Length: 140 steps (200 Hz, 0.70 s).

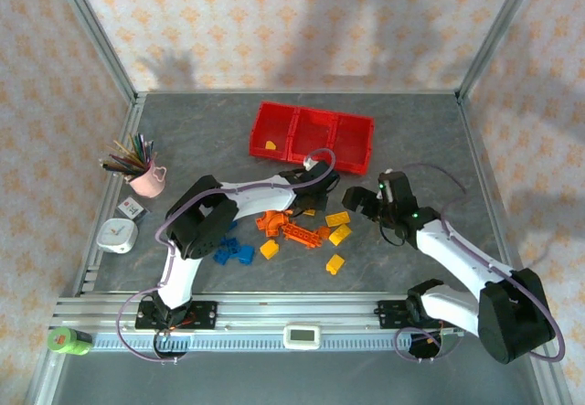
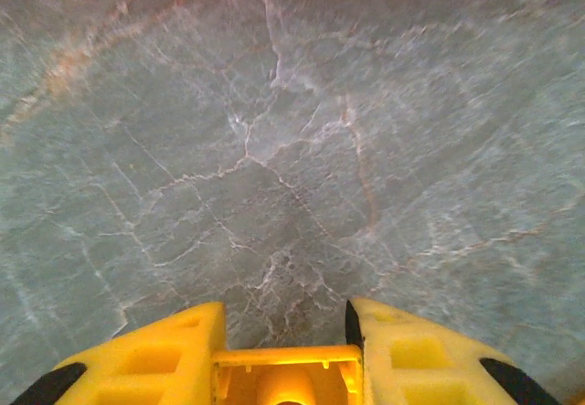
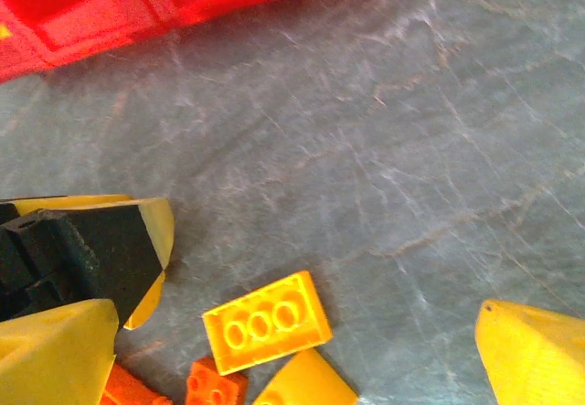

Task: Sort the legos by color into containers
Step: Pick up the lego from the center of the table, then place the lego in the container.

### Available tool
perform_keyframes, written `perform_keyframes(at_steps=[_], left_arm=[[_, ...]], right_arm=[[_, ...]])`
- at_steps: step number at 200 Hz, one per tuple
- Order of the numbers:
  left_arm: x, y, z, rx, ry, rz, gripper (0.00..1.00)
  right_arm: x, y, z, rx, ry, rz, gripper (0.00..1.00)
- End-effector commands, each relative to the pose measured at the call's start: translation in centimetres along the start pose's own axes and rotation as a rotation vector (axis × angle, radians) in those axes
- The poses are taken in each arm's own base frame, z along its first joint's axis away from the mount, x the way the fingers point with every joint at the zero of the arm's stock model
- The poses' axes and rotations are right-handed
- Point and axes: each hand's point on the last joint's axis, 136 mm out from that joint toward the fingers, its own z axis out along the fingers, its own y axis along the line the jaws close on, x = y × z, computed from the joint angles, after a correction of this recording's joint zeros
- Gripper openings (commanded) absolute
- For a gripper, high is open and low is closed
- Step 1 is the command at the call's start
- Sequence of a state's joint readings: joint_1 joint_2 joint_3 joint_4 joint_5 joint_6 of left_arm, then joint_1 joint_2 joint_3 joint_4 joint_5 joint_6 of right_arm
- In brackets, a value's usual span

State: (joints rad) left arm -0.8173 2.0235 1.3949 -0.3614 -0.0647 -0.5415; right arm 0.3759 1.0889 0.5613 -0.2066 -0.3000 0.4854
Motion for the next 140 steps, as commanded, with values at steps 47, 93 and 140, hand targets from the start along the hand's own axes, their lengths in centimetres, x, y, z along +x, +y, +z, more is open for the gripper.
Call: perform_keyframes(at_steps=[47, 93, 140], left_arm=[[-9.7, 6.6, -9.5, -0.055, -0.277, -0.13, 0.3], [-15.9, 12.0, -8.8, -0.121, -0.348, -0.21, 0.28], [-20.4, 14.5, -4.8, -0.153, -0.386, -0.256, 0.28]], right_arm=[[-3.8, 5.6, -1.2, -0.168, -0.048, -0.036, 1.0], [-5.5, 9.2, 0.4, -0.245, -0.062, -0.035, 1.0], [-6.7, 9.6, 2.3, -0.221, -0.067, -0.019, 1.0]])
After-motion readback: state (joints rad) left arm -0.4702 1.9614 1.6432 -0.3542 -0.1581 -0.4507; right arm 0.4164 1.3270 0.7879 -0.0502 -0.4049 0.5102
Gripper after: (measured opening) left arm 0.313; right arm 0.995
